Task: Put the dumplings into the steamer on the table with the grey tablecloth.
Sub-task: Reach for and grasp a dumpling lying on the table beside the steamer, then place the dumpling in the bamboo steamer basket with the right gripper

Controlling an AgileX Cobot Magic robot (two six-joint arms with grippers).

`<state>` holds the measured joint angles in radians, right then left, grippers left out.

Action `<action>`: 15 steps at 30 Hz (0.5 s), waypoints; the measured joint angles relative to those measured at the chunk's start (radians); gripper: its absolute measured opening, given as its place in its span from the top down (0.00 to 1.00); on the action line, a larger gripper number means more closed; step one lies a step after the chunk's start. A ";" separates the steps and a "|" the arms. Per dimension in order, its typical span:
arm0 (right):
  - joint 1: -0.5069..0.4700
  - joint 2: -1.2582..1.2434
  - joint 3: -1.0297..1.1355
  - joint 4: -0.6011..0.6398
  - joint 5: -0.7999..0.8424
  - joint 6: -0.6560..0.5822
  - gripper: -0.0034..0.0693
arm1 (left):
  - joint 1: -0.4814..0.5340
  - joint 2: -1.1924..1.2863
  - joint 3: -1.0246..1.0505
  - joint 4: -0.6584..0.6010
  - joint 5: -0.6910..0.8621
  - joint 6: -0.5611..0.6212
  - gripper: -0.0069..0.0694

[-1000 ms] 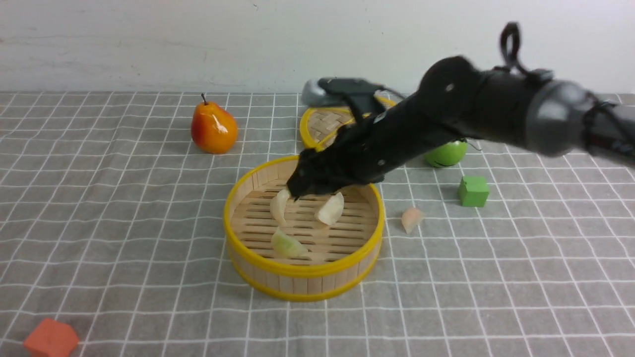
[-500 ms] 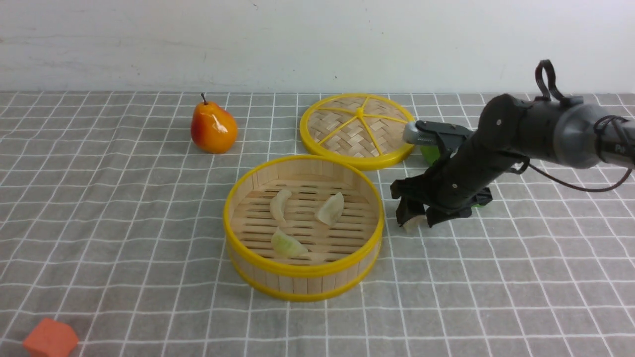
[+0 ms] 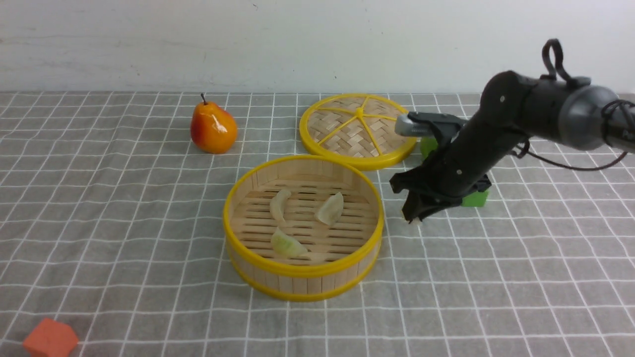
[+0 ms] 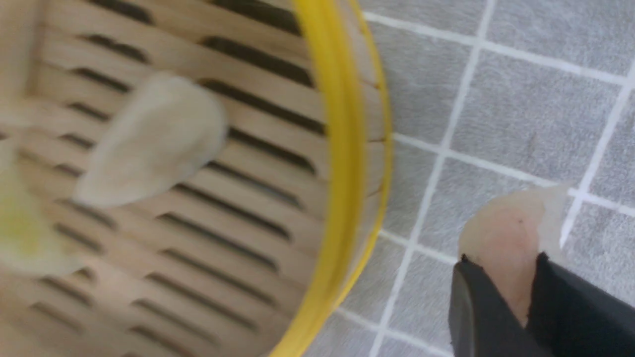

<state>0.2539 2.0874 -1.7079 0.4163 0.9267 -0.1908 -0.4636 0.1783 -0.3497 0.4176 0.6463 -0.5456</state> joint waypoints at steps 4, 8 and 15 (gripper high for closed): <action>0.051 -0.077 -0.028 0.022 0.081 -0.046 0.80 | 0.000 0.000 0.000 0.000 -0.001 0.000 0.91; 0.145 -0.095 -0.030 0.048 0.078 -0.097 0.80 | 0.000 0.000 0.000 0.000 -0.005 0.000 0.90; 0.261 0.028 -0.030 0.019 -0.013 -0.100 0.80 | 0.000 0.000 0.000 0.000 -0.007 0.000 0.90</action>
<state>0.5145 2.1151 -1.7381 0.4351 0.9136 -0.2910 -0.4636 0.1783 -0.3497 0.4176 0.6388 -0.5456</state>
